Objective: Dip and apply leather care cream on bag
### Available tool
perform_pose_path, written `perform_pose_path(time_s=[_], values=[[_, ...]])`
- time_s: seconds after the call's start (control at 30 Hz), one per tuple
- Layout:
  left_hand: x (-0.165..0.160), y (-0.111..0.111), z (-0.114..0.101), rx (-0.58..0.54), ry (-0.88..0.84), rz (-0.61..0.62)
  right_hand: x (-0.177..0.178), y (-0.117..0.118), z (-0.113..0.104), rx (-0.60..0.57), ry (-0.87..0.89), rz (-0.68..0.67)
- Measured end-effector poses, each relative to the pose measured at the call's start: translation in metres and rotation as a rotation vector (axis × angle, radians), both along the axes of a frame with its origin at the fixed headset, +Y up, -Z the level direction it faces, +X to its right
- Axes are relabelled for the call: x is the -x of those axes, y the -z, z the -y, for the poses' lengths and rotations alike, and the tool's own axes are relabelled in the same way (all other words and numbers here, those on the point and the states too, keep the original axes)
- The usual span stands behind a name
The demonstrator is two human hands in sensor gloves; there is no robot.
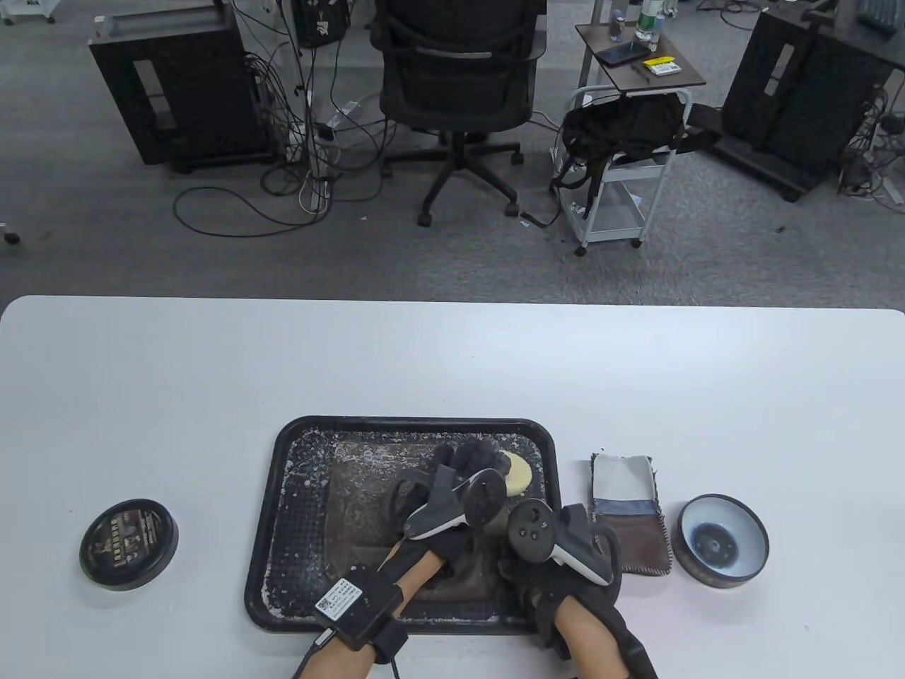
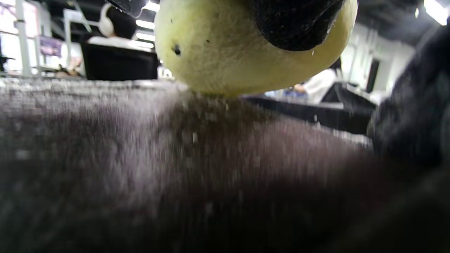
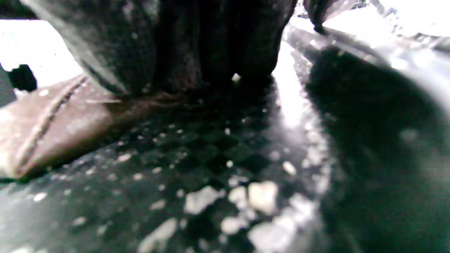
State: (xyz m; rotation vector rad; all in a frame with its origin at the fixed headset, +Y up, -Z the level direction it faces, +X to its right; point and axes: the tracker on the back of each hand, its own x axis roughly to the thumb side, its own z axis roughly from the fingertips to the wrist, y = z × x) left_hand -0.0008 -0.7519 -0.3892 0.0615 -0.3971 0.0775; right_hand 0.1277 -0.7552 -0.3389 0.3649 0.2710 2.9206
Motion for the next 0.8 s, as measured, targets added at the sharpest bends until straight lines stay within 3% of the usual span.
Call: perform_pose_path(time_s=[0.33,0.8], values=[[0.001,0.003,0.002,0.060,0.046,-0.008,0.007,-0.003,0.001,-0.024,-0.011,0.029],[0.022,-0.010,0.005,0.015,0.193,-0.181,0.011,-0.007,0.003,-0.049,-0.014,0.090]])
